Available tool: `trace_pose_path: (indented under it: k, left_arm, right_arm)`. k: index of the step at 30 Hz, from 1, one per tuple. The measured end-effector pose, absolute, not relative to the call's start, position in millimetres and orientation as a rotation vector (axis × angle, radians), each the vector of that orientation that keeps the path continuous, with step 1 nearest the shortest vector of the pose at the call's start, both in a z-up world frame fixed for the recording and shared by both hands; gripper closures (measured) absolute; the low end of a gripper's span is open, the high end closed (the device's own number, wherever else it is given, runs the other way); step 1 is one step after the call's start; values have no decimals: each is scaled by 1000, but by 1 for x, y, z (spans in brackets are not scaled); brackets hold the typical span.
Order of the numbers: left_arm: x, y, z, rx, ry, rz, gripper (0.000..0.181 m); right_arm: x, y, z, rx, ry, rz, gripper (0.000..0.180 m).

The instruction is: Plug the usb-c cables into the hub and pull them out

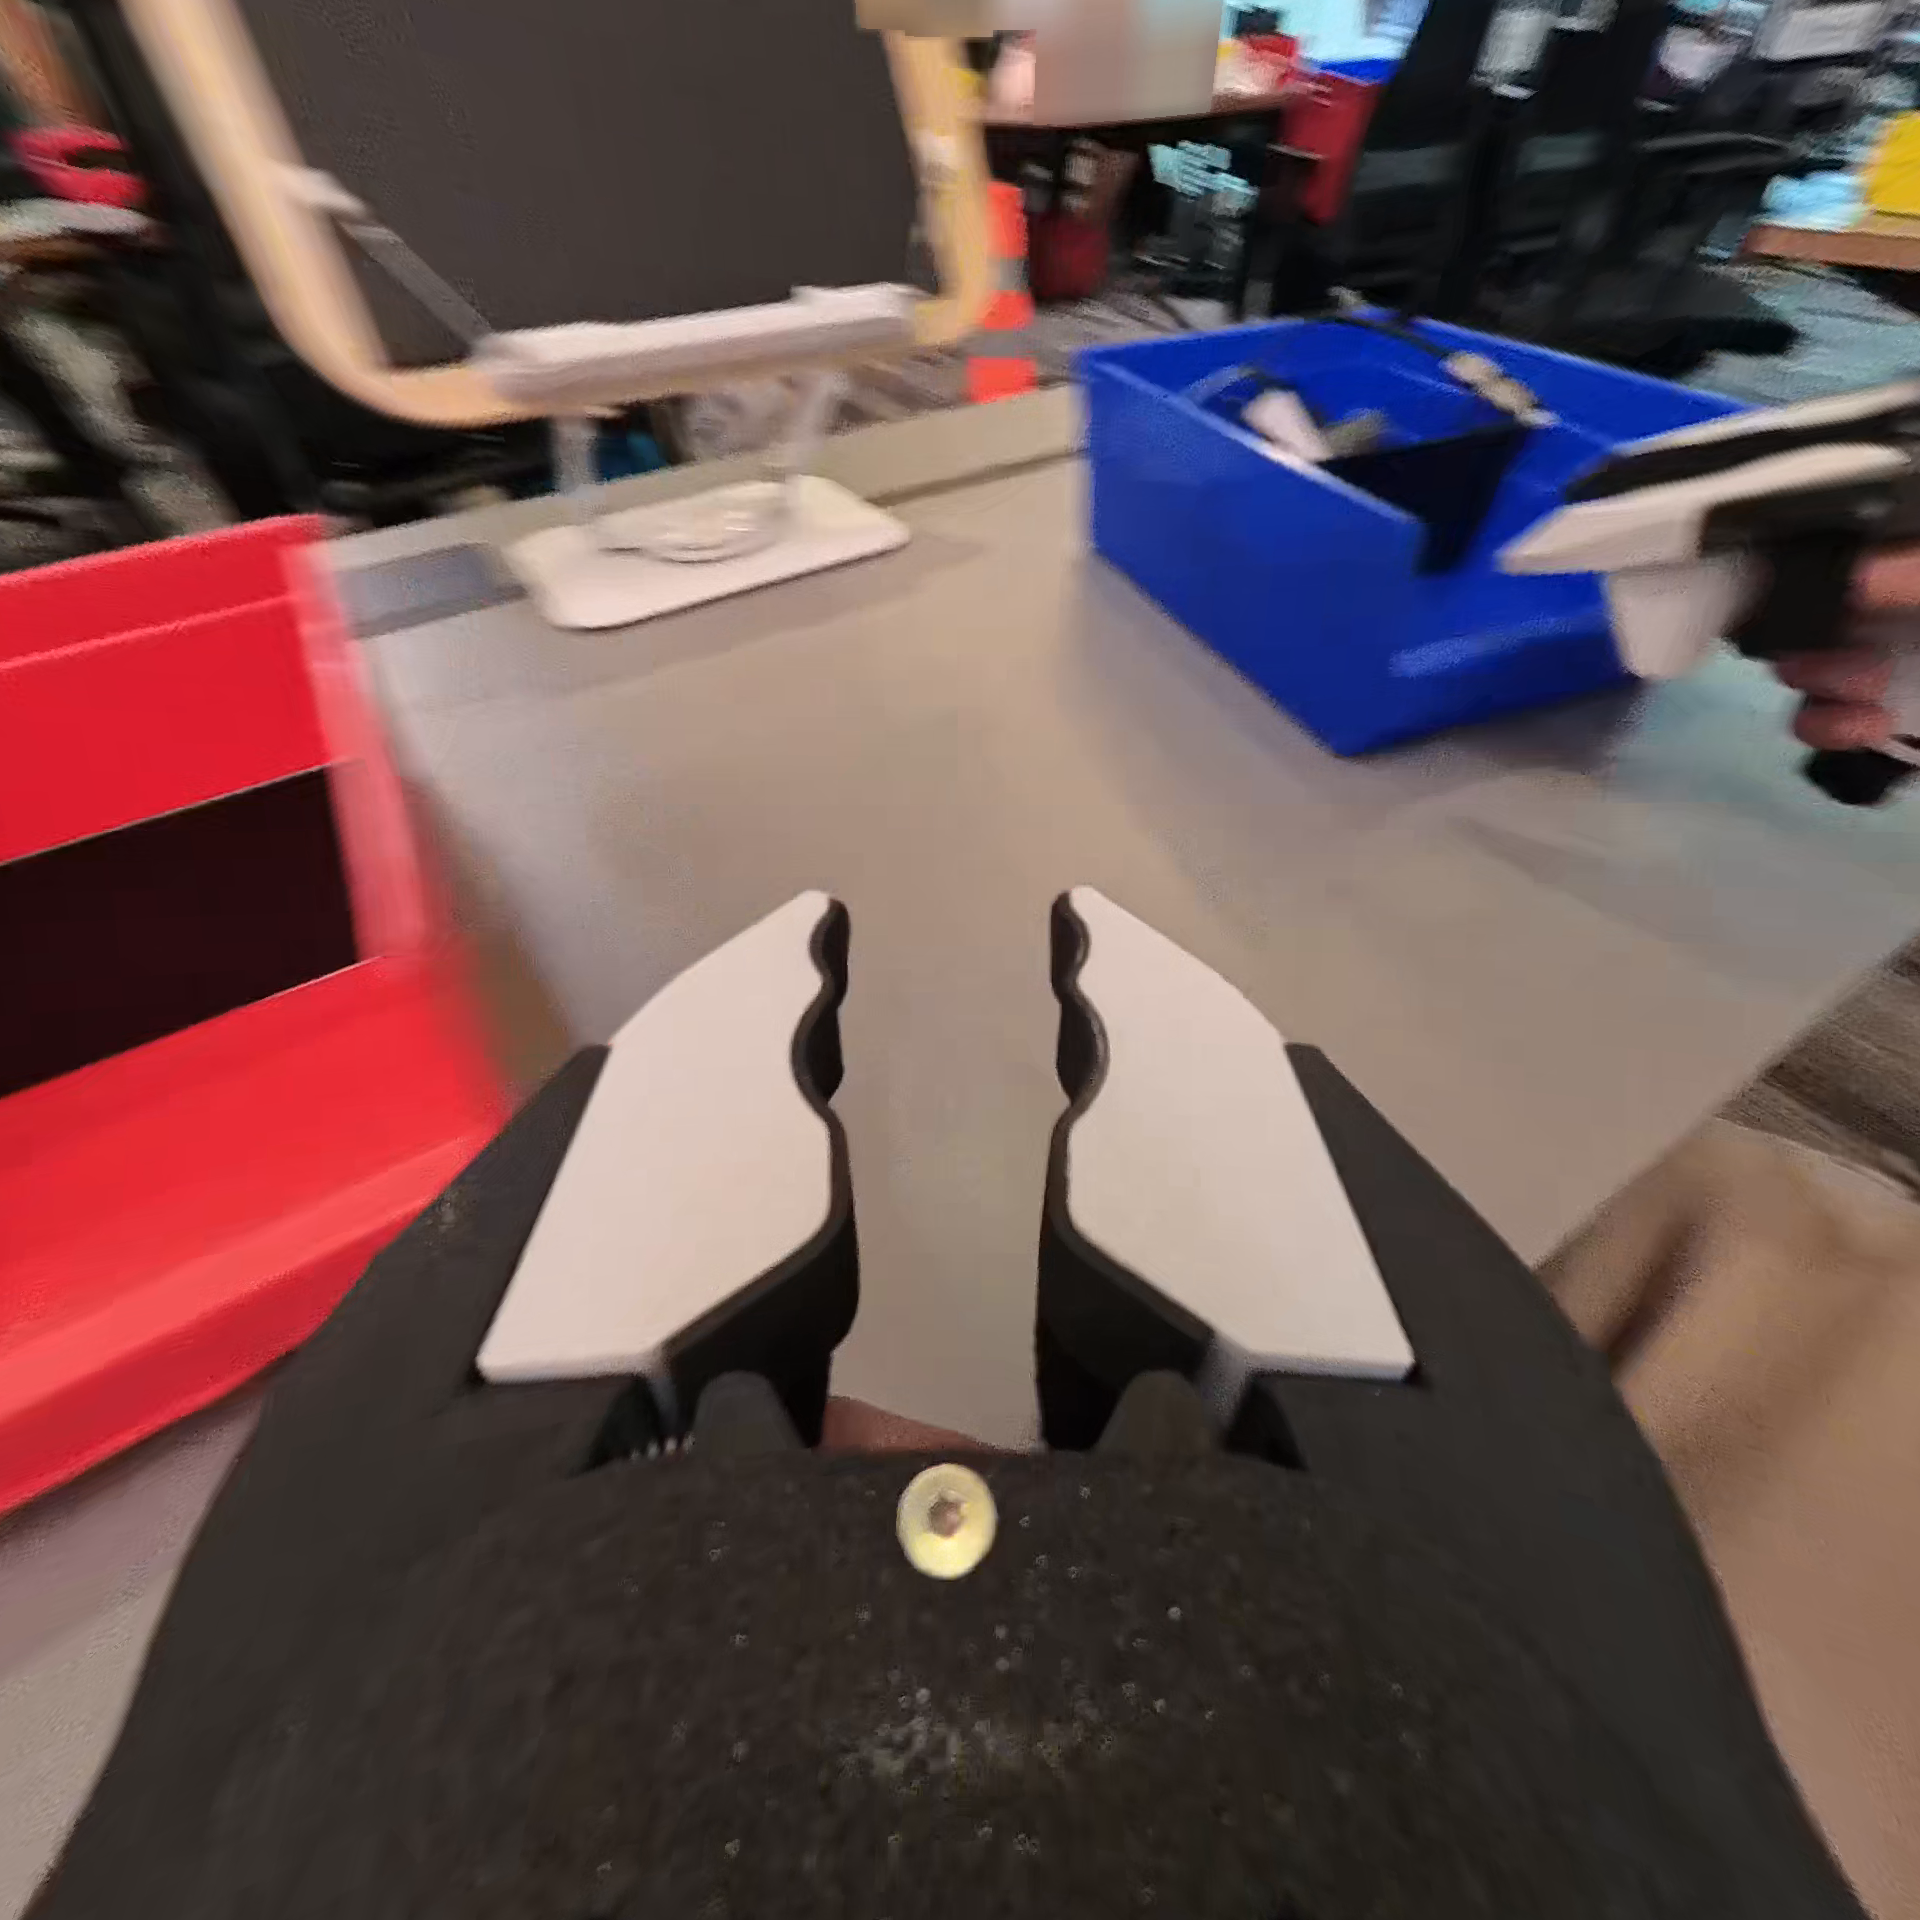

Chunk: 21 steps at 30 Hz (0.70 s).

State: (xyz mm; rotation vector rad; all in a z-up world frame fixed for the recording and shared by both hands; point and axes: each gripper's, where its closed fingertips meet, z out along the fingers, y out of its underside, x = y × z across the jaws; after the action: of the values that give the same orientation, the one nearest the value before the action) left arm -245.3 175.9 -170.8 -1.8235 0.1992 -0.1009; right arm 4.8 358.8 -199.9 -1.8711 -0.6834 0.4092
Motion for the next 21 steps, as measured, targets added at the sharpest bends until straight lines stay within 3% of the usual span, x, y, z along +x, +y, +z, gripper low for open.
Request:
trace_pose_path:
  k: [7, 13, 14, 16, 17, 19, 21]
  left_arm:
    - [-91, 276, -173, -1854, 443, -259, 136]
    - [-60, 355, -210, -2017, 303, -217, 129]
    - [-58, 362, -217, -2043, 268, -245, 133]
    - [-55, 371, -226, -2086, 224, -288, 152]
    - [-54, 374, -228, -2108, 200, -295, 162]
    - [-64, 378, -228, -2133, 187, -147, 168]
    - [-69, 376, -224, -2122, 201, -47, 175]
  right_arm:
    - [101, 390, -182, -1818, -415, 60, 110]
    - [130, 410, -218, -1982, -272, 77, 112]
    - [127, 411, -222, -2002, -268, 136, 117]
    - [118, 410, -226, -2036, -237, 272, 147]
    - [118, 410, -227, -2055, -193, 302, 154]
    - [121, 409, -227, -2087, -141, 300, 172]
    - [119, 406, -222, -2093, -143, 247, 177]
